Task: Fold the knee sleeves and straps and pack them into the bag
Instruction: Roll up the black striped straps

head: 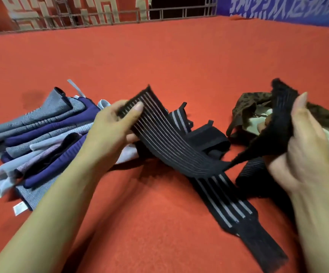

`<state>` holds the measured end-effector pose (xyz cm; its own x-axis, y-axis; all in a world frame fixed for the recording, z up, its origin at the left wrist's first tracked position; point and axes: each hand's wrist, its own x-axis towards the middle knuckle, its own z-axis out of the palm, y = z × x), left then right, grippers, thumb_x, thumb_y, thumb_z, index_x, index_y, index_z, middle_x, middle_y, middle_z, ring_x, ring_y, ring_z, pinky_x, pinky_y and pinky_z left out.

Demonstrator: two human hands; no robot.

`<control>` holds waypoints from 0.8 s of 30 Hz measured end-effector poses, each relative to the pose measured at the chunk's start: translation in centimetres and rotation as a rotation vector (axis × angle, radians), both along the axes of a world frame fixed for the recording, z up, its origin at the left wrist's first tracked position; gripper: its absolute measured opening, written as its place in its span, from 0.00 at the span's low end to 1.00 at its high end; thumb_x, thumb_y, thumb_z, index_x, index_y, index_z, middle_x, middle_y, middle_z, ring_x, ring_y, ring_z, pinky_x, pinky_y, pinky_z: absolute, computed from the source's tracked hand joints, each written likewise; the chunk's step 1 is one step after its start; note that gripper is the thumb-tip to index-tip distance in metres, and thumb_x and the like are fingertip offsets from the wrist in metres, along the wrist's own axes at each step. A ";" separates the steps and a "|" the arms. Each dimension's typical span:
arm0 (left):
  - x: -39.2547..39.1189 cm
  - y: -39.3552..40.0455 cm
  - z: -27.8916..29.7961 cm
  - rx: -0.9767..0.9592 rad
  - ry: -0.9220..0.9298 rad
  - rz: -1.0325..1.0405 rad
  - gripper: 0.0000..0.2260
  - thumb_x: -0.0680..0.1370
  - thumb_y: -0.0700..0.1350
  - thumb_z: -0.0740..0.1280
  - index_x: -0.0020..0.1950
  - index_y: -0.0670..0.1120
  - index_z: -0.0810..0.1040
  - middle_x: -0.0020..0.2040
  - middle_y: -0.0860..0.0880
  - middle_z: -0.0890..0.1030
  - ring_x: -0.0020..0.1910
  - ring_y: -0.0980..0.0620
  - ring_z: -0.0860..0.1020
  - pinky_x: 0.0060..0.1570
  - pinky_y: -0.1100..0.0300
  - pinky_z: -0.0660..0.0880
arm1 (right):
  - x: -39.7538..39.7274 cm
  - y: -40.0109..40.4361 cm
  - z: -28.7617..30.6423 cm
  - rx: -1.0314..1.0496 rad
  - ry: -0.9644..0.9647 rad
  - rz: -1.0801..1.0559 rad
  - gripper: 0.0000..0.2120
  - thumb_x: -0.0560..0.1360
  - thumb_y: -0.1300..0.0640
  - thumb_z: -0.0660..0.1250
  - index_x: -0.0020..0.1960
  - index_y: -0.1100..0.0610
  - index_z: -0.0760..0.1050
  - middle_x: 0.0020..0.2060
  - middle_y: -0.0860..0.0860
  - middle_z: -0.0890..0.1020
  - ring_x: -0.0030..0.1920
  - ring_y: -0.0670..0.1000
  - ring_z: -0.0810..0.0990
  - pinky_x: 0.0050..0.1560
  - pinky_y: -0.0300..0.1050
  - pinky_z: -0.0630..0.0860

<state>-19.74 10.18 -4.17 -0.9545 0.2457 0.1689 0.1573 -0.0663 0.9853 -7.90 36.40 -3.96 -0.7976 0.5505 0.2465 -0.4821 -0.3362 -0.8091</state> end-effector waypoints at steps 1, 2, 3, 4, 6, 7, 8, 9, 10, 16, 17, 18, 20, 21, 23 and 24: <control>0.4 0.4 -0.1 -0.187 0.186 0.093 0.08 0.82 0.49 0.71 0.53 0.45 0.82 0.46 0.44 0.85 0.47 0.50 0.82 0.53 0.49 0.81 | 0.0 -0.1 0.0 0.027 0.002 0.035 0.14 0.84 0.44 0.60 0.52 0.54 0.75 0.39 0.47 0.82 0.42 0.46 0.82 0.50 0.47 0.83; 1.0 1.0 -0.4 -0.333 0.356 0.163 0.06 0.81 0.50 0.72 0.50 0.48 0.83 0.43 0.50 0.85 0.44 0.57 0.82 0.49 0.56 0.80 | 0.1 -0.3 -0.2 0.054 0.002 0.050 0.14 0.82 0.43 0.62 0.54 0.54 0.76 0.42 0.49 0.82 0.47 0.48 0.82 0.56 0.52 0.82; 2.0 1.9 -0.5 -0.436 0.492 0.172 0.05 0.80 0.50 0.72 0.49 0.50 0.84 0.42 0.55 0.85 0.41 0.63 0.81 0.47 0.60 0.79 | 0.1 -0.2 -0.6 0.059 -0.006 0.077 0.14 0.81 0.43 0.62 0.56 0.53 0.77 0.44 0.49 0.83 0.49 0.49 0.82 0.57 0.51 0.81; 3.1 3.1 -1.1 -0.509 0.579 0.127 0.04 0.80 0.50 0.72 0.49 0.51 0.85 0.43 0.57 0.86 0.42 0.65 0.81 0.47 0.62 0.78 | 0.2 -0.2 -0.6 0.069 0.000 0.102 0.14 0.82 0.44 0.61 0.56 0.53 0.78 0.44 0.48 0.83 0.48 0.48 0.82 0.55 0.49 0.81; 5.1 5.3 -3.4 -0.650 0.612 -0.064 0.10 0.79 0.51 0.67 0.53 0.52 0.86 0.53 0.58 0.87 0.53 0.61 0.84 0.55 0.58 0.80 | 0.0 -0.5 -0.7 0.086 0.000 0.118 0.13 0.82 0.45 0.61 0.54 0.52 0.79 0.44 0.47 0.83 0.46 0.46 0.82 0.51 0.45 0.81; 5.9 6.0 -4.4 -0.724 0.621 -0.198 0.14 0.77 0.52 0.62 0.54 0.52 0.86 0.56 0.58 0.86 0.57 0.57 0.84 0.57 0.54 0.80 | 0.0 -0.6 -0.9 0.100 0.003 0.139 0.13 0.81 0.45 0.62 0.54 0.52 0.80 0.44 0.48 0.83 0.46 0.47 0.82 0.51 0.46 0.80; 6.5 6.6 -5.3 -0.781 0.635 -0.336 0.16 0.76 0.52 0.59 0.53 0.50 0.85 0.55 0.56 0.86 0.57 0.53 0.84 0.56 0.51 0.79 | 0.0 -0.9 -0.8 0.105 -0.004 0.143 0.14 0.81 0.45 0.62 0.54 0.53 0.79 0.45 0.50 0.83 0.46 0.48 0.82 0.52 0.46 0.80; 6.7 6.9 -6.0 -0.796 0.653 -0.458 0.15 0.77 0.50 0.58 0.50 0.48 0.83 0.52 0.54 0.86 0.53 0.50 0.84 0.53 0.48 0.79 | 0.0 -1.0 -1.1 0.121 -0.010 0.143 0.14 0.81 0.45 0.62 0.55 0.54 0.79 0.45 0.50 0.83 0.45 0.48 0.81 0.51 0.45 0.80; 6.7 6.9 -6.3 -0.779 0.657 -0.542 0.13 0.79 0.48 0.58 0.48 0.45 0.82 0.48 0.52 0.84 0.49 0.48 0.82 0.51 0.48 0.77 | 0.0 -1.0 -1.3 0.134 -0.018 0.151 0.14 0.82 0.46 0.61 0.55 0.55 0.78 0.45 0.51 0.83 0.45 0.48 0.81 0.50 0.43 0.80; 6.1 5.5 -4.7 -0.779 0.338 -0.786 0.29 0.86 0.61 0.47 0.69 0.46 0.81 0.72 0.64 0.73 0.70 0.74 0.65 0.73 0.72 0.56 | 1.4 -0.8 -1.8 0.182 -0.067 0.332 0.14 0.80 0.51 0.58 0.52 0.58 0.78 0.37 0.47 0.85 0.38 0.43 0.83 0.38 0.35 0.79; 6.0 5.3 -4.5 -0.778 0.309 -0.787 0.29 0.84 0.60 0.48 0.69 0.46 0.81 0.72 0.63 0.74 0.68 0.75 0.65 0.72 0.74 0.55 | 1.6 -0.4 -2.1 0.194 -0.079 0.366 0.15 0.80 0.51 0.58 0.50 0.57 0.81 0.37 0.47 0.85 0.38 0.43 0.83 0.38 0.35 0.79; 5.8 5.2 -4.4 -0.820 0.335 -0.757 0.26 0.84 0.60 0.51 0.65 0.47 0.83 0.73 0.60 0.74 0.70 0.71 0.66 0.73 0.71 0.57 | 1.9 -0.3 -2.1 0.216 -0.084 0.404 0.15 0.80 0.51 0.59 0.48 0.54 0.83 0.37 0.48 0.85 0.38 0.43 0.83 0.38 0.35 0.79; 5.5 5.2 -4.9 -0.933 0.408 -0.631 0.14 0.84 0.58 0.62 0.58 0.52 0.82 0.73 0.56 0.73 0.73 0.60 0.66 0.77 0.57 0.60 | 2.2 0.1 -2.0 0.266 -0.079 0.472 0.12 0.79 0.45 0.66 0.45 0.50 0.85 0.38 0.48 0.84 0.38 0.44 0.83 0.38 0.36 0.79; 5.4 5.3 -5.1 -0.960 0.407 -0.551 0.10 0.82 0.58 0.67 0.58 0.54 0.79 0.69 0.56 0.72 0.72 0.57 0.67 0.76 0.53 0.63 | 2.3 0.4 -1.9 0.278 -0.074 0.493 0.11 0.77 0.42 0.70 0.46 0.49 0.85 0.38 0.48 0.85 0.38 0.44 0.83 0.39 0.36 0.79; 5.7 5.4 -5.6 -1.012 0.349 -0.404 0.18 0.78 0.62 0.70 0.61 0.55 0.71 0.62 0.55 0.69 0.66 0.53 0.71 0.70 0.50 0.69 | 2.3 0.9 -1.9 0.283 -0.069 0.516 0.14 0.72 0.39 0.76 0.46 0.50 0.84 0.39 0.50 0.84 0.38 0.46 0.83 0.38 0.38 0.79; 5.9 5.5 -5.6 -1.057 0.311 -0.362 0.23 0.76 0.65 0.70 0.63 0.55 0.67 0.60 0.54 0.68 0.63 0.51 0.73 0.68 0.50 0.71 | 2.3 1.1 -1.9 0.279 -0.067 0.513 0.16 0.71 0.38 0.77 0.46 0.50 0.83 0.39 0.50 0.84 0.38 0.47 0.83 0.38 0.39 0.79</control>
